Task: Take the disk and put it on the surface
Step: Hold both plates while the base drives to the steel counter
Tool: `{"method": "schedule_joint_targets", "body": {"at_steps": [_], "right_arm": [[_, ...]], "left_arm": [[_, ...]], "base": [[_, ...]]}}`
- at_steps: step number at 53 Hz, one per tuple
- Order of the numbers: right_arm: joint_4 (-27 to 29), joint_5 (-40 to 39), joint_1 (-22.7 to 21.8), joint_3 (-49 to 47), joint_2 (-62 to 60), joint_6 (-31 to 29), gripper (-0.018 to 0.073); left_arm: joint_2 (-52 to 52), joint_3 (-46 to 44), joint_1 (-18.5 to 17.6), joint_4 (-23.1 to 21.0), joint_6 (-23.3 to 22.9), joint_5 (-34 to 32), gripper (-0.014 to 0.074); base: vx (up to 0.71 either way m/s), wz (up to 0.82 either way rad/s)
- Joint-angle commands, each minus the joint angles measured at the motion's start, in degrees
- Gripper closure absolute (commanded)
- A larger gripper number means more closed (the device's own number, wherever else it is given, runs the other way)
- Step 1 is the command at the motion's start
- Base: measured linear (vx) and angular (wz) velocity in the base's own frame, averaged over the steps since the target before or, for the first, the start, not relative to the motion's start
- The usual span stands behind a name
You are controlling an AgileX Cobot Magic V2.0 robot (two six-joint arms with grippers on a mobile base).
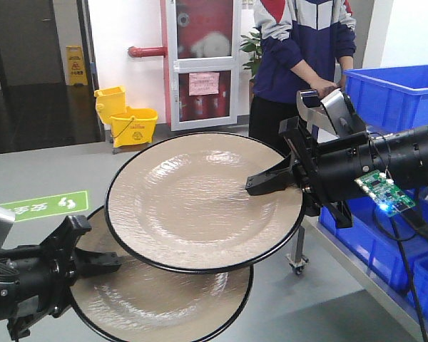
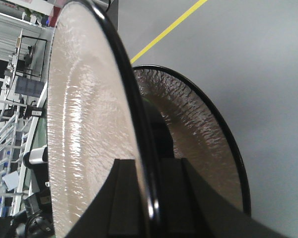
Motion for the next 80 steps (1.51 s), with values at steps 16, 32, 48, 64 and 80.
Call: {"method": "schedule_joint_targets", "body": {"at_steps": [16, 32, 48, 64, 80], "right_arm": [[6.9, -2.23, -0.31, -2.4, -2.75, 0.21, 0.0567], [6.9, -2.23, -0.31, -2.4, -2.75, 0.21, 0.0567], [6.9, -2.23, -0.31, -2.4, -2.75, 0.21, 0.0567], [6.9, -2.23, -0.31, -2.4, -2.75, 0.21, 0.0567], [6.9, -2.23, -0.31, -2.4, -2.75, 0.21, 0.0567]], "left_arm": [[-2.0, -2.05, -0.25, -4.75, -0.78, -0.01, 0.0595], [-2.0, -2.05, -0.25, -4.75, -0.78, -0.01, 0.0595], [-2.0, -2.05, -0.25, -4.75, -0.78, -0.01, 0.0595], [-2.0, -2.05, -0.25, -4.75, -0.78, -0.06, 0.0595], [-2.0, -2.05, -0.25, -4.75, -0.78, -0.2, 0.0595]], "base": [[0.45, -0.12], [0.43, -0.36], [0.4, -0.67], [0.36, -0.94], [0.32, -0.92]]}}
